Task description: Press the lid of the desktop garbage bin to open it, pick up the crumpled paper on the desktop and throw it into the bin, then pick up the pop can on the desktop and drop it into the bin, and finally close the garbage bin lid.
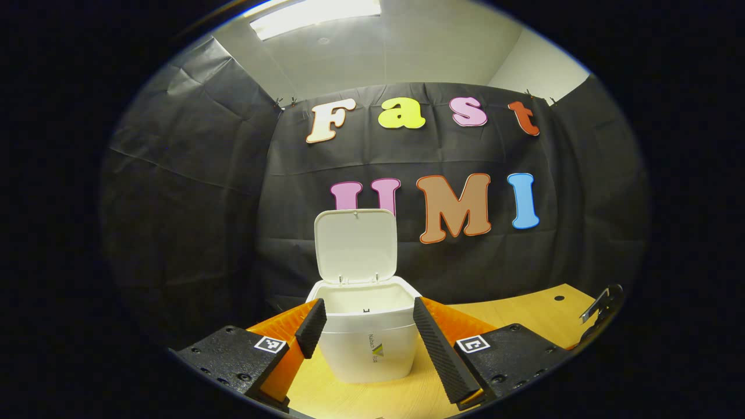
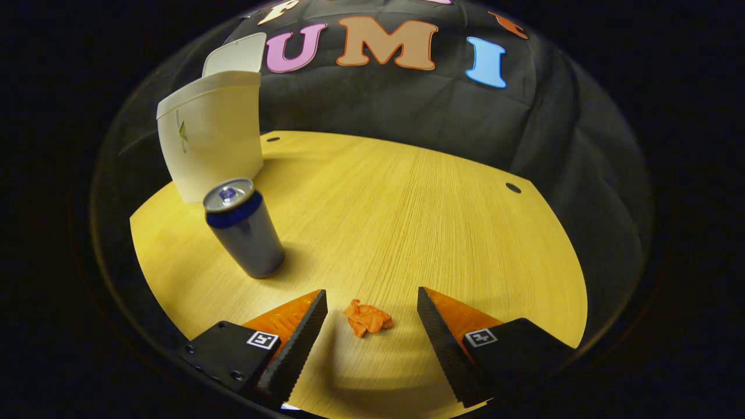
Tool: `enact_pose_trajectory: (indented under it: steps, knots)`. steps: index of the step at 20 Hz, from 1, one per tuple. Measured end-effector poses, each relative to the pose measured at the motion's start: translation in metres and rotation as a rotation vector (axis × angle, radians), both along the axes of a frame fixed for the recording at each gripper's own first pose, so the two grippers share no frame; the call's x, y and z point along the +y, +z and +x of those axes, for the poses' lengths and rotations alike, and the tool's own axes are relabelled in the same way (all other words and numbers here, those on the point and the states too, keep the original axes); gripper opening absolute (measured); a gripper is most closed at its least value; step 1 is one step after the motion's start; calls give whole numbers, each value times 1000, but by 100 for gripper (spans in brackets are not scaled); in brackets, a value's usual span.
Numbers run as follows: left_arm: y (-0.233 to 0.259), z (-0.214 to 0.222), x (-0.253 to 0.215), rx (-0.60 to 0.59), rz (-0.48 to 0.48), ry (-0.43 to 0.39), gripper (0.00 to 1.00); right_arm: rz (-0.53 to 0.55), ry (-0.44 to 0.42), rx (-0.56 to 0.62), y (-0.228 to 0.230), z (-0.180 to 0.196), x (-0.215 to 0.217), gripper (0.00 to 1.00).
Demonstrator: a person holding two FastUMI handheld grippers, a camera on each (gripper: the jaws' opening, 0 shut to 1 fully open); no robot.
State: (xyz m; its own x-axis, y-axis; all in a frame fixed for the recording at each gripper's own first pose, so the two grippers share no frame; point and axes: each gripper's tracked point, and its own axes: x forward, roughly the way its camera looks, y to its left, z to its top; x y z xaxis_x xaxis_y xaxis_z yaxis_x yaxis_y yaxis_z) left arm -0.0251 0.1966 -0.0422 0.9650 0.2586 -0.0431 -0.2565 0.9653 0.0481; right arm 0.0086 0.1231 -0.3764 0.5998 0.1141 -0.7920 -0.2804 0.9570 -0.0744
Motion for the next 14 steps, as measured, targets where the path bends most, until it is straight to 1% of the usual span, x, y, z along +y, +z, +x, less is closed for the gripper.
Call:
enact_pose_trajectory:
  steps: [2,4,5,6,7,8,9,10,12,13,14]
  knots:
    - [-2,-1,-1,7,1,0,90,-5,2,57,-14,-10,-3,100]
    - [-4,-2,0,14,6,1,89,19,23,115,-23,-18,-2,99]
    - [-5,-2,1,18,6,0,90,48,12,123,-23,-17,0,94]
    - [-5,-2,1,19,6,0,90,59,2,127,-23,-16,2,86]
    - [-6,-2,1,23,6,0,89,57,5,117,-23,-12,1,80]
    - [-7,-2,2,27,9,4,90,62,10,112,-23,-13,2,68]
    - [-9,-2,2,30,10,4,90,63,17,106,-22,-11,2,59]
    - [-9,-2,3,32,11,5,89,53,15,92,-26,-8,1,53]
    - [-9,0,4,33,7,6,89,50,5,68,-24,-6,-2,17]
    - [-11,-1,5,34,6,7,89,46,7,67,-24,-6,-2,13]
    - [-10,0,6,33,4,7,89,45,10,63,-25,-6,-2,12]
